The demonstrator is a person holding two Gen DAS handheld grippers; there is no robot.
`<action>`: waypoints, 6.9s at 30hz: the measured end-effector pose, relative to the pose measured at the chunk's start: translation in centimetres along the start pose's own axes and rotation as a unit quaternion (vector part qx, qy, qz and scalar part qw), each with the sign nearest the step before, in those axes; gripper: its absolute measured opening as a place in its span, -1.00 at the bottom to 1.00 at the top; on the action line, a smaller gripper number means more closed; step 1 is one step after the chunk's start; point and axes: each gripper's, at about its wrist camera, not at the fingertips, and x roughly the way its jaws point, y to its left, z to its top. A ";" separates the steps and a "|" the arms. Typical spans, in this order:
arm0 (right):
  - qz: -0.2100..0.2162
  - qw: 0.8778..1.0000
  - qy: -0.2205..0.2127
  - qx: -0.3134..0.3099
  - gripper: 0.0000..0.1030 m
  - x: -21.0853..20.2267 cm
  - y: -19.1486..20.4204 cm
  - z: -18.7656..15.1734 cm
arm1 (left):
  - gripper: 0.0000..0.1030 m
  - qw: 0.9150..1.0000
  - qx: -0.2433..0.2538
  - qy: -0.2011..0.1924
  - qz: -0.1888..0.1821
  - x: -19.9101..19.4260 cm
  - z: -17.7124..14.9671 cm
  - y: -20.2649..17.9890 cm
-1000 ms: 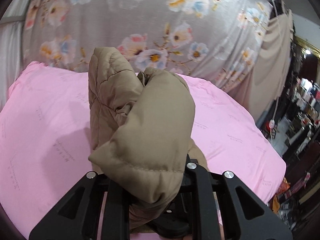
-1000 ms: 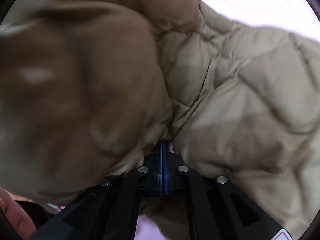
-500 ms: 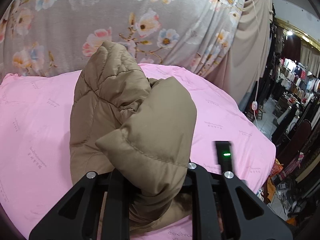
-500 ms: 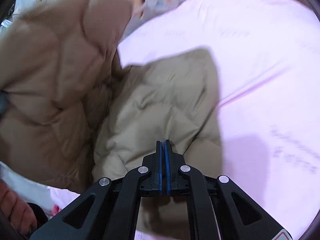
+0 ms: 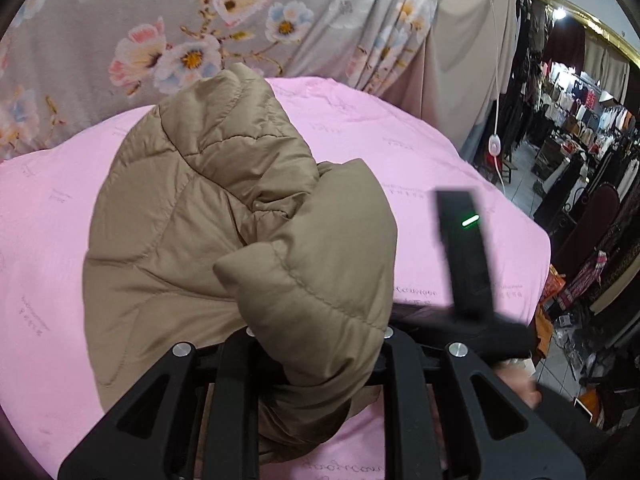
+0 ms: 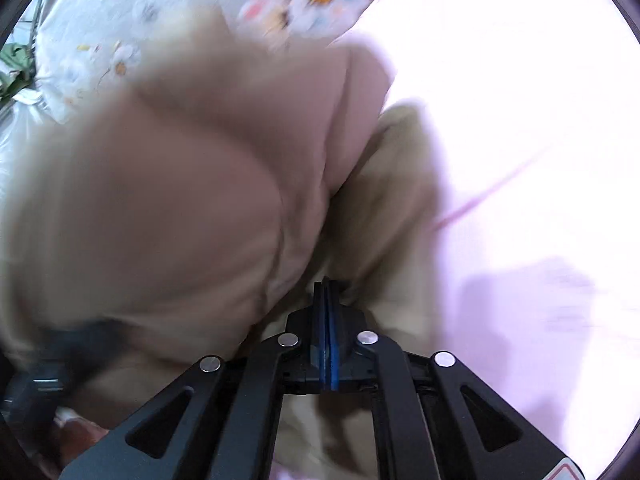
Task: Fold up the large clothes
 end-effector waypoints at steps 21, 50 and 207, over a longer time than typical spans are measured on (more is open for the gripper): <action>-0.105 0.989 -0.089 -0.061 -0.41 -8.1 3.0 5.9 | 0.09 0.997 -0.031 0.065 -0.002 2.7 -1.3 -1.4; -0.094 0.995 -0.019 0.000 0.43 2.3 7.4 20.7 | 0.46 0.961 -0.189 0.015 0.199 0.9 8.5 17.9; 0.109 0.981 0.141 0.079 0.90 7.8 -4.1 5.7 | 0.91 0.935 -0.320 0.095 -0.116 7.8 -6.5 21.8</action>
